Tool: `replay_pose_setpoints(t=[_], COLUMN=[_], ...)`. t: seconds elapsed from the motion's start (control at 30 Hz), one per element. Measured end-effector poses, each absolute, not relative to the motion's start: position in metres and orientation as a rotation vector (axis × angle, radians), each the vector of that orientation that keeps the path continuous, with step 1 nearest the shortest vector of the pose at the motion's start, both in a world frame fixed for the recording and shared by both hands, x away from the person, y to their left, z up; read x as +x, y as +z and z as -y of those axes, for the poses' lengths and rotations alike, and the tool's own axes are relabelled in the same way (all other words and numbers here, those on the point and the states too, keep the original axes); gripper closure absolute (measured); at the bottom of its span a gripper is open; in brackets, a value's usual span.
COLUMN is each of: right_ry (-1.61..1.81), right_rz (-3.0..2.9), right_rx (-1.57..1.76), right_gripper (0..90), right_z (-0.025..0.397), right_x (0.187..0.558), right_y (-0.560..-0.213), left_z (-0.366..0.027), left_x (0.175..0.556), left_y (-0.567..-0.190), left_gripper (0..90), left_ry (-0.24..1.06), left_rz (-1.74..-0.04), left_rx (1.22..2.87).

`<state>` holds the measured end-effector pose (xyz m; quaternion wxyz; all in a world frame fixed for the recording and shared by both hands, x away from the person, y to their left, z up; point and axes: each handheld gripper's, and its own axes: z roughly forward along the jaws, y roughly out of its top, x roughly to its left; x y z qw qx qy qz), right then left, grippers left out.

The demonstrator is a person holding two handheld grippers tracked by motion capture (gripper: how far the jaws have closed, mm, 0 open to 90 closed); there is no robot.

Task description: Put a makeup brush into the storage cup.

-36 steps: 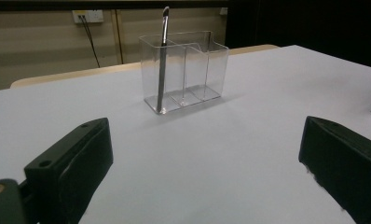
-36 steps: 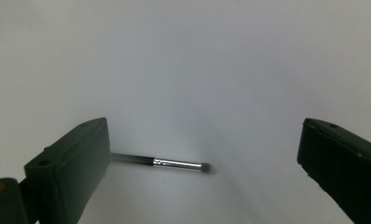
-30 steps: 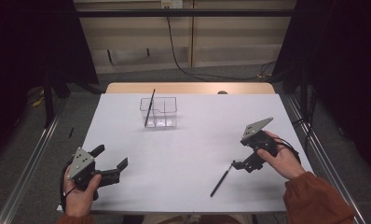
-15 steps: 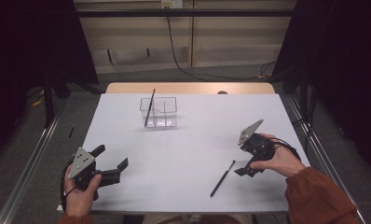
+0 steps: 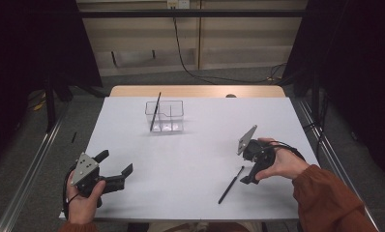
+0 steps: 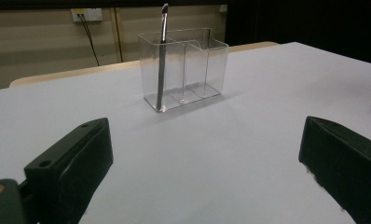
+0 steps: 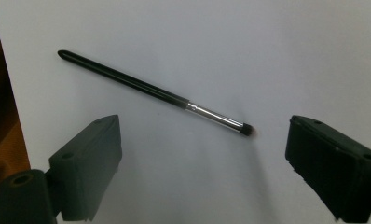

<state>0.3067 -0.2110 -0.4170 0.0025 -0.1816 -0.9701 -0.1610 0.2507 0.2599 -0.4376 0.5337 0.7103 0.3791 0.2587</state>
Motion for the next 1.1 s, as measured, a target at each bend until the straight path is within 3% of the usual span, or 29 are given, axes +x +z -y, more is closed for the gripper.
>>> replay_pose_setpoints(t=[0.23, 0.57, 1.1], right_ry=[-0.448, -0.392, -0.303], right_rz=[3.049, 3.038, 3.055], right_rx=[-0.482, -0.412, -0.310], right_gripper=[7.9, 23.5, 31.1], right_z=[0.200, 0.187, 0.176], right_x=[0.309, 0.318, 0.316], right_y=[-0.425, -0.431, -0.447], left_z=[-0.259, -0.260, -0.261], left_x=[0.251, 0.249, 0.250], left_y=[-0.438, -0.438, -0.438], left_gripper=[2.8, 2.8, 2.8], left_ry=[0.616, 0.621, 0.617], left_rz=[-0.906, -0.912, -0.913], left_rx=[1.695, 1.687, 1.692])
